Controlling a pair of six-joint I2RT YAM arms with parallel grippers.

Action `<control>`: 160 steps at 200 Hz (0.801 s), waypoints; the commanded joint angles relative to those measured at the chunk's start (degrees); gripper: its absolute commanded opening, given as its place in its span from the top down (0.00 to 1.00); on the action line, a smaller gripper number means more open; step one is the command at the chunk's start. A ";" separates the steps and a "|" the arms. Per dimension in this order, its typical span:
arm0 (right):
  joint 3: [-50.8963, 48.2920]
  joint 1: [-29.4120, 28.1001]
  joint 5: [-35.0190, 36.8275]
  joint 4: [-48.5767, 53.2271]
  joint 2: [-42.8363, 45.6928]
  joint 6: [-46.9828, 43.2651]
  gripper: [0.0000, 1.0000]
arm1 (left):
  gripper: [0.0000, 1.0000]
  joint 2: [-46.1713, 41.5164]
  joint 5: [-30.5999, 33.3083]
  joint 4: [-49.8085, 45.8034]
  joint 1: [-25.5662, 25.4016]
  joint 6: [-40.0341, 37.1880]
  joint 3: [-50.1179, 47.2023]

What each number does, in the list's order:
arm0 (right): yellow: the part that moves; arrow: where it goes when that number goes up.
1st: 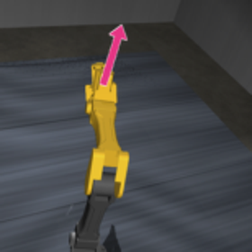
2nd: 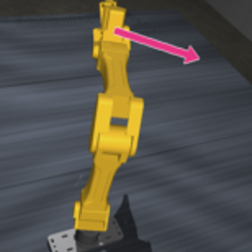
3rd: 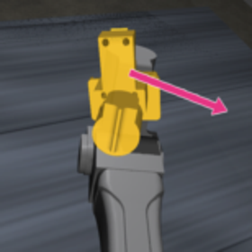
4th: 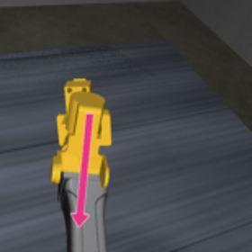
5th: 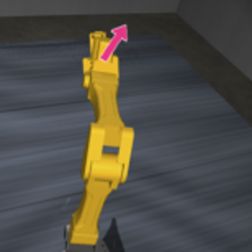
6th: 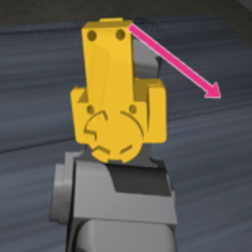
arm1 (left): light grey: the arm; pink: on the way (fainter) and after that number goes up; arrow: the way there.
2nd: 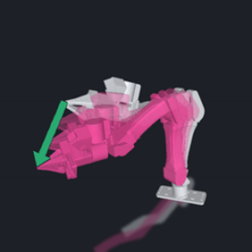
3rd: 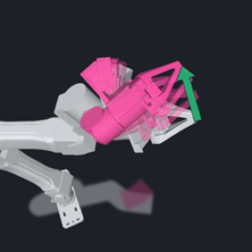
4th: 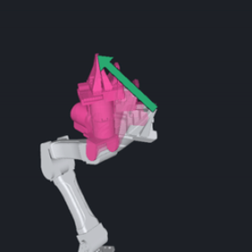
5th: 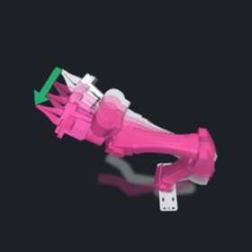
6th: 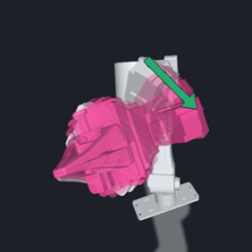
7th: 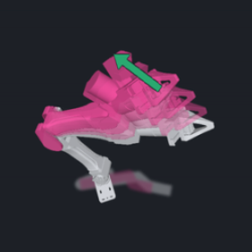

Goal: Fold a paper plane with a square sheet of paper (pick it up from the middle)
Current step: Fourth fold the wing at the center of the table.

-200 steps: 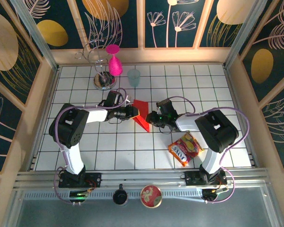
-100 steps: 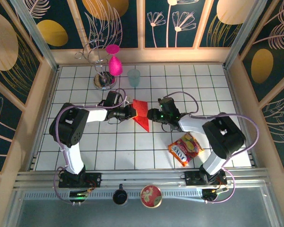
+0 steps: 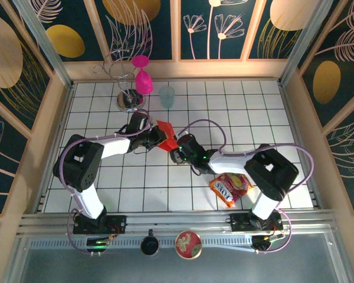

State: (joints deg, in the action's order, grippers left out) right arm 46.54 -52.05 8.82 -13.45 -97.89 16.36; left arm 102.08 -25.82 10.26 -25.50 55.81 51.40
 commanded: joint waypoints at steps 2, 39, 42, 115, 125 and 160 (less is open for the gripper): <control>2.71 -1.10 4.56 0.23 -2.87 -2.85 0.61 | 0.94 -0.75 1.41 -2.96 -0.56 2.36 1.78; 4.30 -1.21 6.14 0.18 -5.37 -3.17 0.62 | 0.94 -0.44 1.30 -3.14 -0.62 3.17 2.38; 4.38 -1.29 6.31 0.17 -5.48 -3.29 0.62 | 0.94 -0.40 1.24 -3.14 -0.62 3.16 2.46; 5.51 -1.74 7.92 -0.04 -7.40 -4.73 0.64 | 0.93 -0.09 0.52 -3.76 -0.70 3.60 2.91; 5.64 -1.82 8.17 -0.09 -7.51 -4.85 0.64 | 0.93 -0.08 0.51 -3.83 -0.69 3.52 2.92; 5.77 -2.14 8.66 -0.31 -7.54 -5.43 0.66 | 0.92 0.03 0.62 -4.15 -0.70 3.69 2.68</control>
State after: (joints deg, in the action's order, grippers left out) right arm 50.54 -53.43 15.20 -13.45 -104.71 12.05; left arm 102.08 -24.99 7.77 -25.89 58.65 52.95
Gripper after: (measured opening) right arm 0.341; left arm 0.080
